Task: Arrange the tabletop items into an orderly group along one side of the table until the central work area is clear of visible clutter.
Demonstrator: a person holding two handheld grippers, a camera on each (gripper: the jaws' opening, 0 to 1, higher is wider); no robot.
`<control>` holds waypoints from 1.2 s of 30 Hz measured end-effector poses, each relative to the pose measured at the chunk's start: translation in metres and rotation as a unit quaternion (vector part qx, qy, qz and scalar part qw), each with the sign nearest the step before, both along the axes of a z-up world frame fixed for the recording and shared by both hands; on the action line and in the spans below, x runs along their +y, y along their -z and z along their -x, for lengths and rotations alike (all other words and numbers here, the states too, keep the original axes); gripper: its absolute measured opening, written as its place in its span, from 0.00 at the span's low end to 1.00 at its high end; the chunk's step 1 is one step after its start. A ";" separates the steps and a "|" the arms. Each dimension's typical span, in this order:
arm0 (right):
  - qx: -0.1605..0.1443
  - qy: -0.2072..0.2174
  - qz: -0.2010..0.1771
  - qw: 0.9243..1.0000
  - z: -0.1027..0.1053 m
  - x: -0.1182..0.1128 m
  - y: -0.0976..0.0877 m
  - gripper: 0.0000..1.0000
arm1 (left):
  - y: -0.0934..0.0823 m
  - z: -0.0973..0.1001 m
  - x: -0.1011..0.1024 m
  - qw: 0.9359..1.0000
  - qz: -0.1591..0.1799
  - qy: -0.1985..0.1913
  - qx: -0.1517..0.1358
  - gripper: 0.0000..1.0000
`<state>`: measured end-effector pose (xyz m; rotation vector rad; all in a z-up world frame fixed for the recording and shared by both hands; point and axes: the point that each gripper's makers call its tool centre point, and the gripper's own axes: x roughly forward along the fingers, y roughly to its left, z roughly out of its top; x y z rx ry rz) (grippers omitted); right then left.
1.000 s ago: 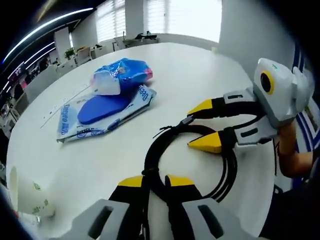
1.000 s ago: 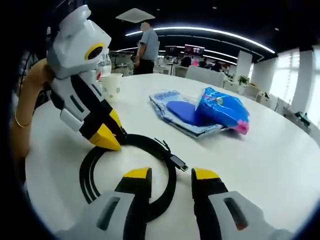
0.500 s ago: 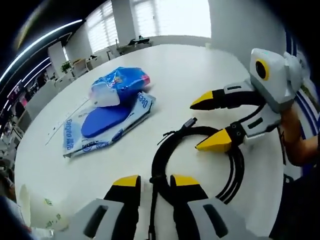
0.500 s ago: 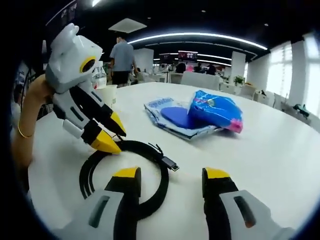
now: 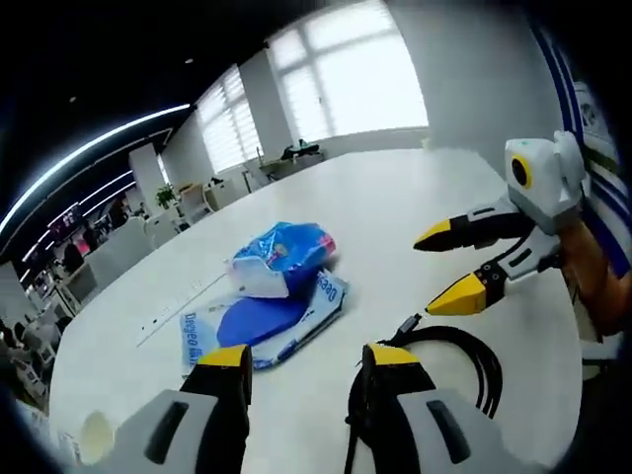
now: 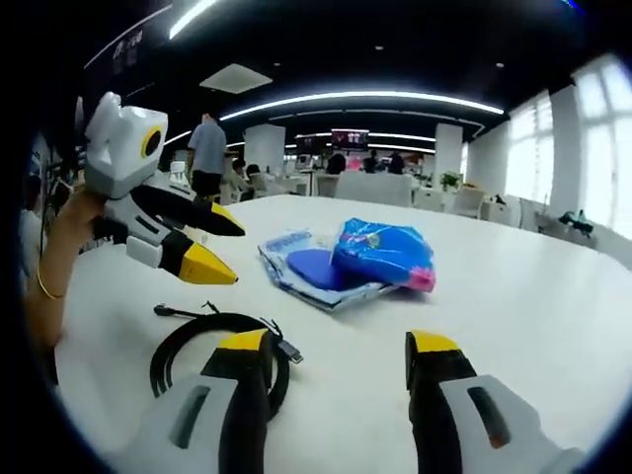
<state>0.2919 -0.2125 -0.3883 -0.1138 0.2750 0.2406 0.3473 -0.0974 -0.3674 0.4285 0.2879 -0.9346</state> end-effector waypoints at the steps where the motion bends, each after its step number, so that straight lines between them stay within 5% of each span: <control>1: -0.009 0.004 0.000 1.000 -0.001 -0.004 -0.005 0.57 | -0.003 0.000 -0.001 1.000 0.009 0.001 0.001 0.44; 4: -0.031 0.010 0.006 0.999 -0.003 -0.013 -0.019 0.58 | -0.025 -0.006 -0.003 0.998 0.056 -0.002 -0.035 0.45; 6: -0.051 0.013 0.006 0.999 -0.004 -0.017 -0.031 0.60 | -0.048 -0.008 -0.004 0.992 0.091 -0.001 -0.084 0.48; 10: -0.067 0.016 0.010 0.998 -0.004 -0.025 -0.045 0.64 | -0.056 -0.006 -0.002 0.990 0.098 -0.006 -0.099 0.51; 16: -0.063 0.022 0.021 0.998 -0.006 -0.030 -0.048 0.64 | -0.042 -0.009 -0.005 0.993 0.081 -0.010 -0.081 0.61; 36: -0.064 0.013 0.037 0.997 -0.026 -0.043 -0.063 0.77 | -0.041 -0.018 -0.014 0.995 0.092 -0.007 -0.044 0.88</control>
